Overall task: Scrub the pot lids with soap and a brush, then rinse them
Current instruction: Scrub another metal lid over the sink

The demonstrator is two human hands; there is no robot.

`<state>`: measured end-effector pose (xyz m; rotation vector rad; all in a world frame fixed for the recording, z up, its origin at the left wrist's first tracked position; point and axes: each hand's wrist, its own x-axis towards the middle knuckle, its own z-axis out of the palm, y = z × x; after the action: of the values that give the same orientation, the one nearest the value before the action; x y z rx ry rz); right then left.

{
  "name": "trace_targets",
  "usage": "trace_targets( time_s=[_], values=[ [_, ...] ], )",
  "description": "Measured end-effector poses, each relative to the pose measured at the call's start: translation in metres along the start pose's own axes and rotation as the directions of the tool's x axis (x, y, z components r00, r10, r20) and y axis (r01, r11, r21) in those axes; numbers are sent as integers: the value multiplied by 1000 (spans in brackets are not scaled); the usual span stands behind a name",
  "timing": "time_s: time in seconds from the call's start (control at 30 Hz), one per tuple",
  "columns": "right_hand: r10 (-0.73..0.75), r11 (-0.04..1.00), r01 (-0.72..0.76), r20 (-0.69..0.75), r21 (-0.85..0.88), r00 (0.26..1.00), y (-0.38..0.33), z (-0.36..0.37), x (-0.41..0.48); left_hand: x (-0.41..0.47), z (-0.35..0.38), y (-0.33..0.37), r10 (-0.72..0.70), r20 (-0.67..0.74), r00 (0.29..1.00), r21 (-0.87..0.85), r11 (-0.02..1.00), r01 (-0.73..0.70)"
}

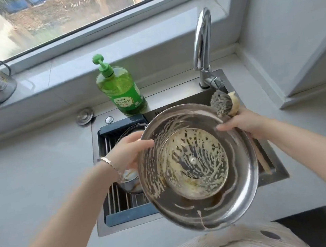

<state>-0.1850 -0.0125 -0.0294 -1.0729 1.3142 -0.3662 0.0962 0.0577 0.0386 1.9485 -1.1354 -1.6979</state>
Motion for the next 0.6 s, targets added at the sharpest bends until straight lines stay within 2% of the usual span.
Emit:
trace_targets(
  time_s=[0.07,0.17,0.23,0.3,0.4,0.6],
  values=[
    [-26,990,40,105,-137,994,-17,7,-2,0,2,14,-33,117,993,101,995,21],
    [-122,962,120,9,-245,993,-27,10,0,-4,12,16,-38,196,980,79,997,23],
    [-214,942,166,-141,-291,967,-29,12,-8,-10,19,8,-40,168,985,-54,997,50],
    [-308,883,186,-233,-431,922,-29,20,-19,-15,28,1,-58,144,988,-195,977,86],
    [-369,797,230,-150,-558,917,-25,47,-35,-19,42,-6,-45,111,993,-283,956,75],
    [-429,759,266,-148,-594,891,-24,97,-39,-16,61,-11,36,13,999,-211,977,-32]
  ],
)
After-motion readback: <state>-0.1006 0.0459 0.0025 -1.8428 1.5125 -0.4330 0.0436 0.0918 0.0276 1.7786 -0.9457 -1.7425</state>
